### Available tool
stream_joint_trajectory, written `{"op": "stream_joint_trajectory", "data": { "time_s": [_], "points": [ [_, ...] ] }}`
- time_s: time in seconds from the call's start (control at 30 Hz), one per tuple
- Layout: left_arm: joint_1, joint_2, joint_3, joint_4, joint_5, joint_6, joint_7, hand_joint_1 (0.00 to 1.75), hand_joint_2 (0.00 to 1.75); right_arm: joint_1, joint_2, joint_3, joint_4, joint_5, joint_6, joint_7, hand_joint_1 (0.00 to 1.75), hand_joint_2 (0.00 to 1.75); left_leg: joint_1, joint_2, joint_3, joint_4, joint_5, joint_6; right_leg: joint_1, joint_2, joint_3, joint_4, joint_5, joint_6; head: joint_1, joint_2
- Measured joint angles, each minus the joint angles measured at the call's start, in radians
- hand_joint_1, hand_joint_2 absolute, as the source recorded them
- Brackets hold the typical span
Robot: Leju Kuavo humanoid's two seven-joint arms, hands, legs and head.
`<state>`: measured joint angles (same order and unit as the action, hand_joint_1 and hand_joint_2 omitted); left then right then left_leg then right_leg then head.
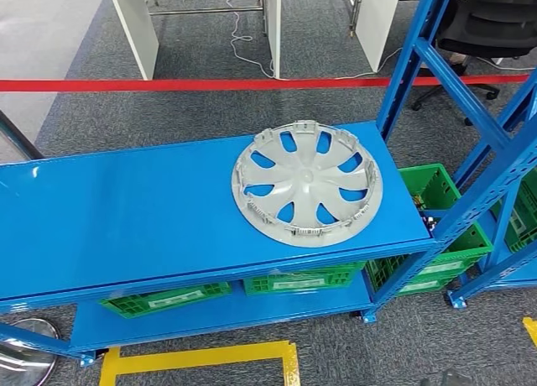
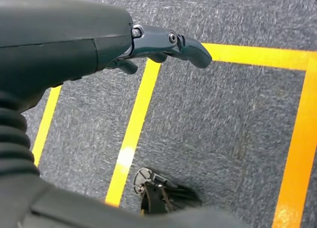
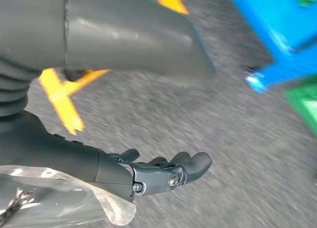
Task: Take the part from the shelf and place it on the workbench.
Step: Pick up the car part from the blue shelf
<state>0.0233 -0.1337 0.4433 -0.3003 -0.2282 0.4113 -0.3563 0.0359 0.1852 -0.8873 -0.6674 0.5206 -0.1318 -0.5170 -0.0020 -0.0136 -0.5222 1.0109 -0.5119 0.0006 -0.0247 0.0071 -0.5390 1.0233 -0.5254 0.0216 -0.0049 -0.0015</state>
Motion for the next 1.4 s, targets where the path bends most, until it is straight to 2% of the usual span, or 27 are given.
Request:
{"op": "stream_joint_trajectory", "data": {
  "time_s": [0.33, 0.77, 1.13, 1.4],
  "points": [
    [-0.02, -0.027, 0.095, 0.018, -0.062, 0.055, -0.059, 0.0, 0.0, 0.057, 0.076, 0.014, -0.317, -0.067, -0.049, -0.111, 0.0, 0.0, 0.0, 0.0, 0.0, 0.0, 0.0, 0.0, 0.0, 0.0, 0.0, 0.0, 0.0, 0.0, 0.0, 0.0],
    [-0.031, -0.047, 0.158, 0.031, -0.122, 0.078, -0.09, 0.0, 0.0, 0.182, 0.133, 0.183, -0.738, -0.101, -0.189, -0.168, 0.0, 0.0, -0.001, 0.0, 0.0, 0.0, 0.0, 0.0, -0.001, 0.0, 0.0, 0.0, 0.0, 0.0, 0.0, 0.0],
    [-0.036, -0.051, 0.166, 0.039, -0.192, 0.076, -0.093, 0.0, 0.0, 0.263, 0.144, 0.35, -1.04, -0.082, -0.299, -0.181, 0.0, 0.0, -0.001, 0.0, -0.001, 0.0, 0.0, 0.0, -0.001, 0.001, 0.0, 0.0, 0.0, 0.0, 0.0, 0.0],
    [-0.041, -0.05, 0.166, 0.046, -0.23, 0.064, -0.09, 0.0, 0.0, 0.266, 0.122, 0.497, -1.109, -0.012, -0.353, -0.173, 0.0, 0.0, -0.001, 0.0, 0.0, 0.0, 0.0, 0.0, -0.001, 0.001, 0.0, 0.0, 0.0, 0.0, 0.0, 0.0]
  ]
}}
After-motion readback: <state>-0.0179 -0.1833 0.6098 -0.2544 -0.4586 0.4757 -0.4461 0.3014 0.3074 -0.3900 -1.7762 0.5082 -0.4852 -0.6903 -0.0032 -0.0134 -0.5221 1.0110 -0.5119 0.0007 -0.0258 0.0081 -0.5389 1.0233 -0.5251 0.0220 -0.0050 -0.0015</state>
